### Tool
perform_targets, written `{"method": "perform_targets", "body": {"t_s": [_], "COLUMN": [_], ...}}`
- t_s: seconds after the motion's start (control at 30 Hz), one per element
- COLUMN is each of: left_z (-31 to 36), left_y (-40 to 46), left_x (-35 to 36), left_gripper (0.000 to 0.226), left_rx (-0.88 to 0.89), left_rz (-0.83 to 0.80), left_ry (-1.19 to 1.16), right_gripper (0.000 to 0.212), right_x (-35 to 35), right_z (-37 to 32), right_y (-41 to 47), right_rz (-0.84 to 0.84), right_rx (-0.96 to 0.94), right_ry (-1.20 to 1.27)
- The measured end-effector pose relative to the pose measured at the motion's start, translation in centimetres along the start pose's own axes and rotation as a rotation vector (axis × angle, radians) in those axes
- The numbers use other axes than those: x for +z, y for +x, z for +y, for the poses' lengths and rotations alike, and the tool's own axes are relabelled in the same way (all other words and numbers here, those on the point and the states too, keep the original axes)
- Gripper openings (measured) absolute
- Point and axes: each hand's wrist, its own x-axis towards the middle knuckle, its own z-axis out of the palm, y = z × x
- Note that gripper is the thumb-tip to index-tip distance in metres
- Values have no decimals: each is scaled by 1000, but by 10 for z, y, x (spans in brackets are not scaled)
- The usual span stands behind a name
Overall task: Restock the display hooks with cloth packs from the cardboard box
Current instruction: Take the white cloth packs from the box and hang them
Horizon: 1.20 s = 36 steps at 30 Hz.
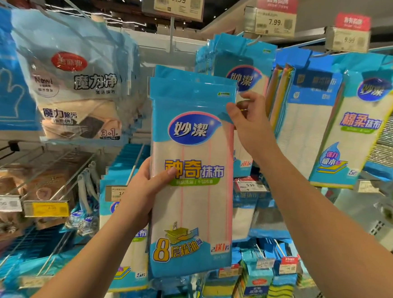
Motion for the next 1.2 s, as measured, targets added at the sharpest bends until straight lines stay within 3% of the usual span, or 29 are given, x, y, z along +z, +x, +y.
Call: {"method": "perform_targets", "body": {"t_s": [0.23, 0.37, 0.53, 0.7, 1.0, 1.2], "left_z": [2, 7, 8, 9, 11, 12], "left_y": [-1, -1, 2, 8, 17, 16], "left_x": [1, 9, 17, 25, 52, 57], "left_gripper": [75, 67, 62, 63, 55, 60], "left_rx": [14, 22, 32, 28, -105, -126], "left_rz": [19, 45, 87, 77, -16, -74], "left_ry": [55, 63, 103, 128, -111, -68], "right_gripper": [46, 35, 18, 32, 49, 60], "right_x": [-9, -10, -17, -22, -55, -71], "right_z": [-17, -21, -21, -18, -15, -20], "right_y": [-2, -9, -12, -11, 26, 54], "right_rz": [52, 82, 11, -17, 153, 180], "right_rx": [-127, -128, 17, 28, 13, 5], "right_ry": [-48, 37, 223, 195, 141, 82]}}
